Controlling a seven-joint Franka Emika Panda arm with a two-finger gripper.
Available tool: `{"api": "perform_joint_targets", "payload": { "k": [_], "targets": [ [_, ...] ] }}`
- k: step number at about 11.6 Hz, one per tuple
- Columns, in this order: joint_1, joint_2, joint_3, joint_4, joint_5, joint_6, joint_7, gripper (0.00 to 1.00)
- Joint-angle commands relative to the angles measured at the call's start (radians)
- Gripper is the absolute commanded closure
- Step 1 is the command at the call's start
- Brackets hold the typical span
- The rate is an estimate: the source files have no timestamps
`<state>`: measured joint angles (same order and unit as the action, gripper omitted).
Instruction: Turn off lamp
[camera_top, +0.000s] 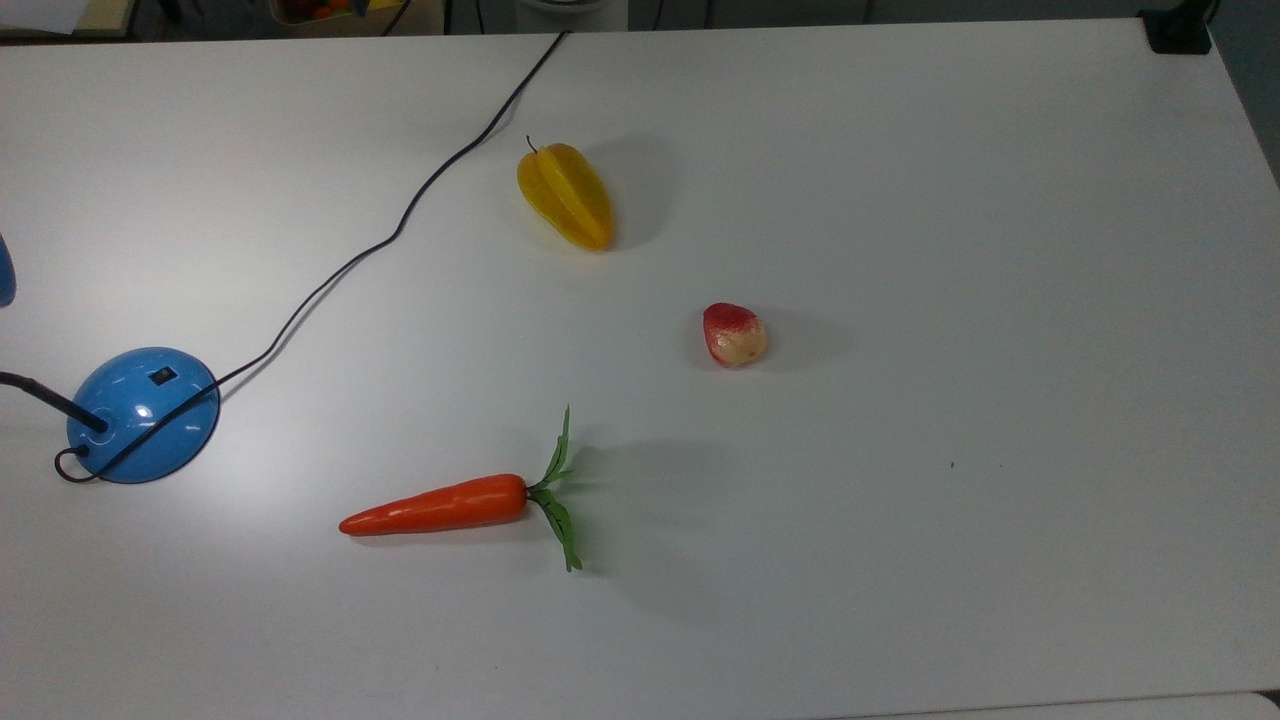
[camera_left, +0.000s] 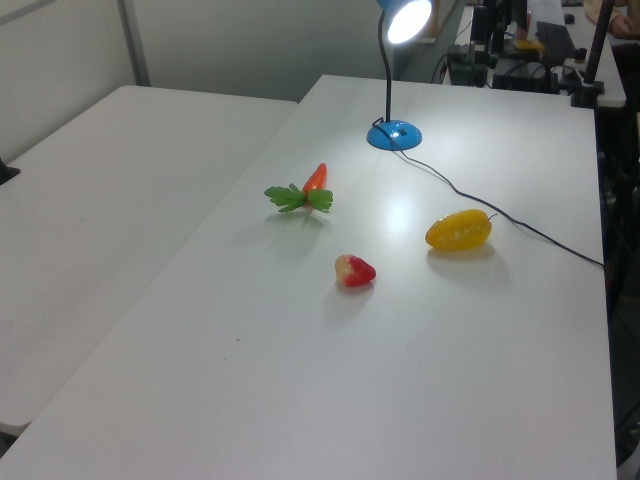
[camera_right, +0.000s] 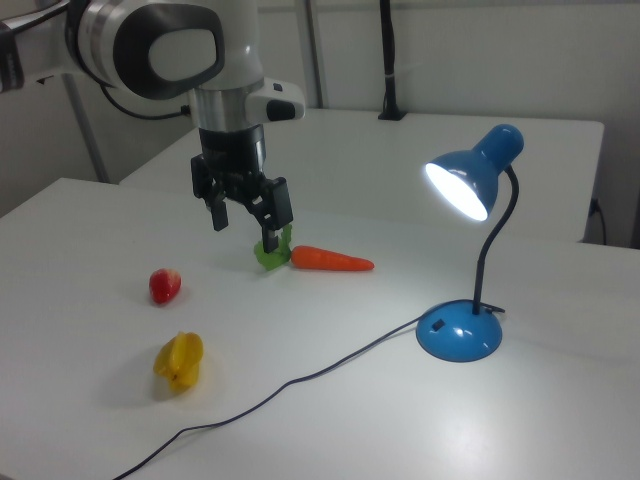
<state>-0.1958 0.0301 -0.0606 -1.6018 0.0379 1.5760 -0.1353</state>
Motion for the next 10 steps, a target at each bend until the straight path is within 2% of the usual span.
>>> {"api": "perform_joint_targets", "payload": {
  "k": [1, 6, 7, 8, 10],
  "targets": [
    [0.078, -0.039, -0.084, 0.002, 0.011, -0.031, -0.023, 0.00],
    [0.081, -0.036, -0.085, 0.003, 0.016, -0.027, -0.018, 0.00],
    [0.081, -0.036, -0.085, 0.003, 0.016, -0.027, -0.018, 0.03],
    [0.081, -0.036, -0.085, 0.003, 0.016, -0.025, -0.014, 0.13],
    [0.081, -0.035, -0.085, 0.003, 0.019, -0.024, -0.014, 0.48]
  ]
}}
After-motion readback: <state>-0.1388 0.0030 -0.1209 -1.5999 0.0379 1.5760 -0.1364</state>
